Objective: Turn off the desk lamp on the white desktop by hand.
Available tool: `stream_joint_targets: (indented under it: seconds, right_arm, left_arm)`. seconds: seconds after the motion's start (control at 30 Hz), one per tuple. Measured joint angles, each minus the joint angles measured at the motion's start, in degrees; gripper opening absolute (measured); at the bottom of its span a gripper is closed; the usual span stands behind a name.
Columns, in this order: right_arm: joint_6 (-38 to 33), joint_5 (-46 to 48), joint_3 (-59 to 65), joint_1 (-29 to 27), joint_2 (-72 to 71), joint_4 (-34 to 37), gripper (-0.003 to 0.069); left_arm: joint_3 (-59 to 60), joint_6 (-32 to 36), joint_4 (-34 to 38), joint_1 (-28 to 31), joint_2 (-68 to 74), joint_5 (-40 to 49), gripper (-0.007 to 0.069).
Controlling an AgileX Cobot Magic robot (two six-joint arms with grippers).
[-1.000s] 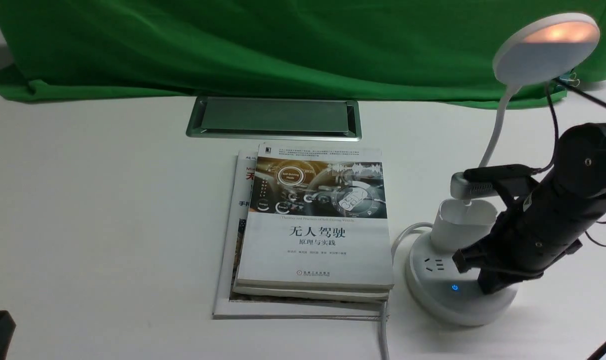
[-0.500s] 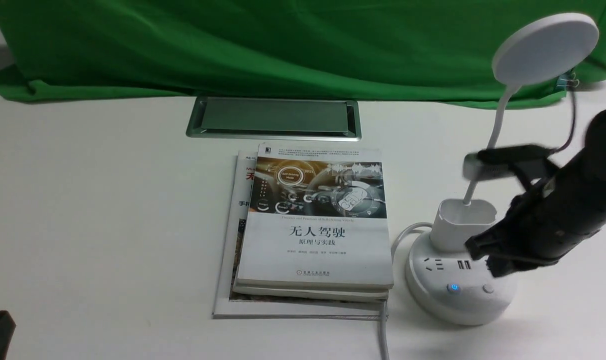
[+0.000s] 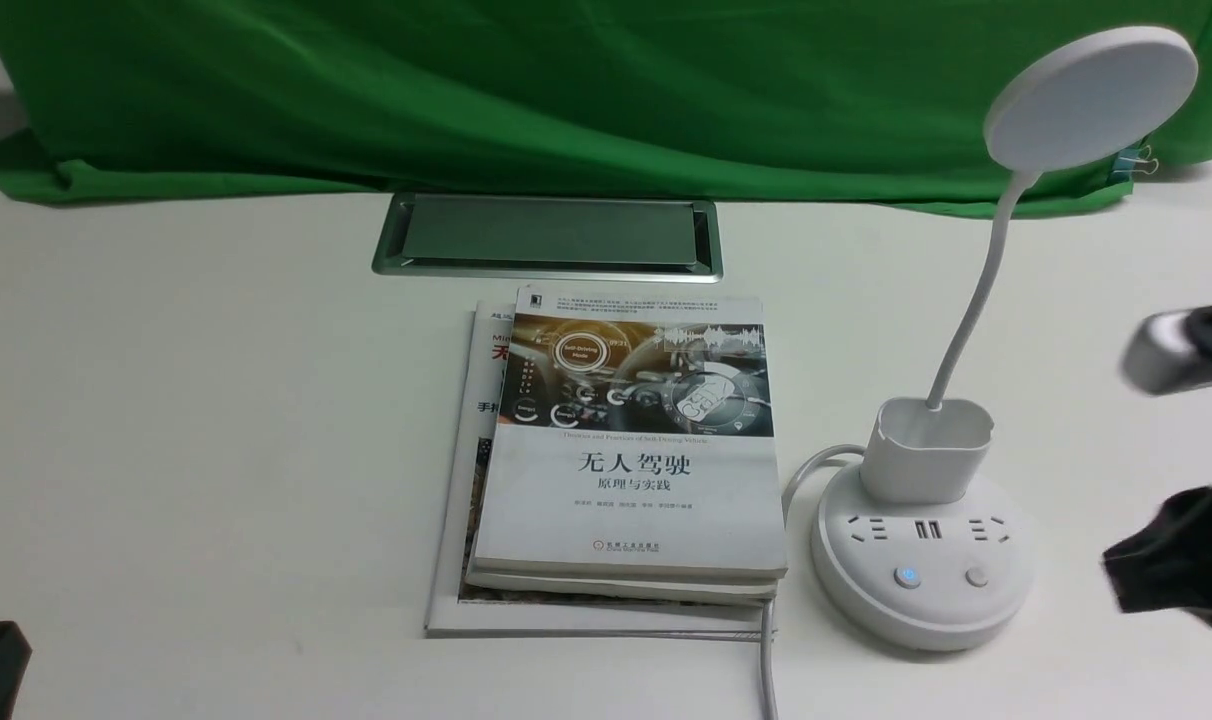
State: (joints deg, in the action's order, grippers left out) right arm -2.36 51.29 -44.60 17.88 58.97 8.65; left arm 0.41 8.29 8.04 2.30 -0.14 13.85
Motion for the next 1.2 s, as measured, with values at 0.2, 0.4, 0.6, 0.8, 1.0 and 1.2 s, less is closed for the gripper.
stream_joint_targets:
  seconds: [0.2,0.4,0.6,0.8,1.0,1.2]
  right_arm:
    - [0.59,-4.57,0.18,0.00,-7.61,0.00,0.0032]
    - [-0.36,-9.63,1.85,0.00,-15.64,-1.75,0.0032]
    - [-1.45,-22.54,14.47,-1.79,-27.78,-3.79,0.0027]
    - [-1.82,-34.82,32.14,-7.66,-42.34,-4.19,0.0027]
    - [-3.51,-37.44,42.88,-8.66,-54.34,-4.97,0.0025]
    - [-4.44,-37.39,44.90,-8.66,-58.80,-5.39,0.0025]
  left_arm:
    - [0.00,0.00,0.00,0.00,0.00,0.00,0.0242]
    - [0.00,0.00,0.00,0.00,0.00,0.00,0.0242]
    - [0.00,0.00,0.00,0.00,0.00,0.00,0.0242]
    - [0.00,0.00,0.00,0.00,0.00,0.00,0.0242]
    - [0.00,0.00,0.00,0.00,0.00,0.05,0.0242]
    - [0.00,0.00,0.00,0.00,-0.02,0.05,0.0242]
